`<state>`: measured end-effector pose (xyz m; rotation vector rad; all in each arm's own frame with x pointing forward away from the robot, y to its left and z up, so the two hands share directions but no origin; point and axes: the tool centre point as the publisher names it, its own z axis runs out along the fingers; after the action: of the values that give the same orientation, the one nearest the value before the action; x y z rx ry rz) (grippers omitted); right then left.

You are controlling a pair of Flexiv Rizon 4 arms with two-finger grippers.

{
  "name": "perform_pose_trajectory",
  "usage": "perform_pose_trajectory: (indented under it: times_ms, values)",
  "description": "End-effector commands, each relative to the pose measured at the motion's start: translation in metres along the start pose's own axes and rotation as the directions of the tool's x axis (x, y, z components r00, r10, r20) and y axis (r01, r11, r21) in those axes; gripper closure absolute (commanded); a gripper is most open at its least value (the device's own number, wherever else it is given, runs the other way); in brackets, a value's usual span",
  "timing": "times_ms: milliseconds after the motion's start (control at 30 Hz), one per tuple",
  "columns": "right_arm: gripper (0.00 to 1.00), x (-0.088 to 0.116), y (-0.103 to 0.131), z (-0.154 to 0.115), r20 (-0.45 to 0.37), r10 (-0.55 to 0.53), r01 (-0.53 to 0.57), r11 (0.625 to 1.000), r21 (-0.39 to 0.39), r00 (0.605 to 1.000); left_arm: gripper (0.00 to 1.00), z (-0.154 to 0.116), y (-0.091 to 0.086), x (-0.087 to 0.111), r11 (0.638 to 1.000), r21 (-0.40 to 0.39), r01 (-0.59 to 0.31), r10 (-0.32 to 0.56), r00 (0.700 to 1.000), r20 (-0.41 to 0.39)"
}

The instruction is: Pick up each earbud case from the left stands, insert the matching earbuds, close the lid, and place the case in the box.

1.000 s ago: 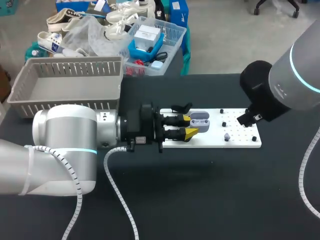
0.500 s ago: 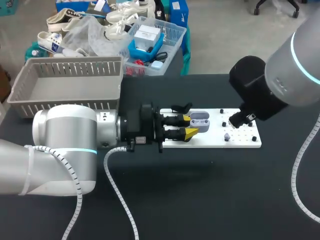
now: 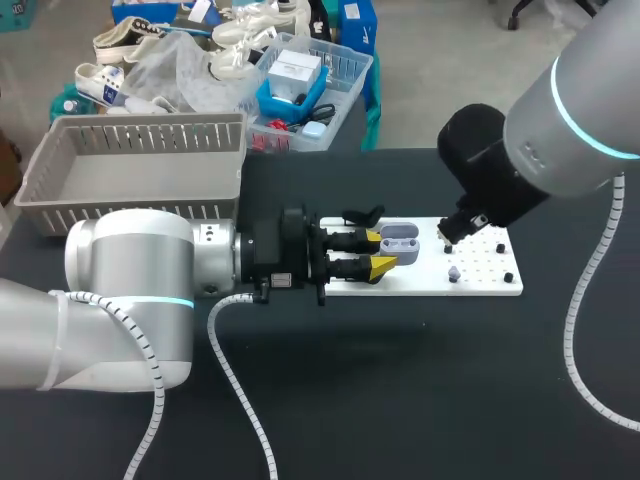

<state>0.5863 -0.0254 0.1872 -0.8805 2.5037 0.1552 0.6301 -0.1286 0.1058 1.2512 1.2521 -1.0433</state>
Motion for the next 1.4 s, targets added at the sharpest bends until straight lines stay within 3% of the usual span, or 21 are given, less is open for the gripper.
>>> perform_pose_trajectory:
  times_ms: [33, 333, 1000, 1233, 1400]
  values:
    - [1.00, -0.011, -0.001, 0.009, -0.024, -0.009, 0.009, 1.000, -0.016, 1.000, 1.00, 0.001, -0.001, 0.000, 1.000, -0.005, -0.001, 0.001, 1.000, 0.001]
    - [1.00, -0.012, -0.004, 0.012, -0.068, -0.026, 0.023, 0.999, -0.039, 0.997, 1.00, 0.001, -0.001, 0.000, 1.000, -0.005, -0.001, 0.001, 1.000, 0.001]
    - [1.00, -0.012, -0.004, 0.012, -0.068, -0.026, 0.023, 0.999, -0.039, 0.997, 1.00, 0.001, -0.001, 0.000, 1.000, -0.005, -0.001, 0.001, 1.000, 0.001]
    - [1.00, -0.012, -0.010, 0.008, -0.091, 0.266, -0.262, 0.964, 0.056, 0.960, 1.00, 0.001, -0.001, 0.000, 1.000, -0.005, -0.001, 0.001, 1.000, 0.001]
    - [1.00, -0.009, -0.014, 0.008, -0.139, 0.327, -0.316, 0.944, 0.096, 0.935, 1.00, 0.001, -0.001, 0.000, 1.000, -0.005, -0.001, 0.001, 1.000, 0.001]
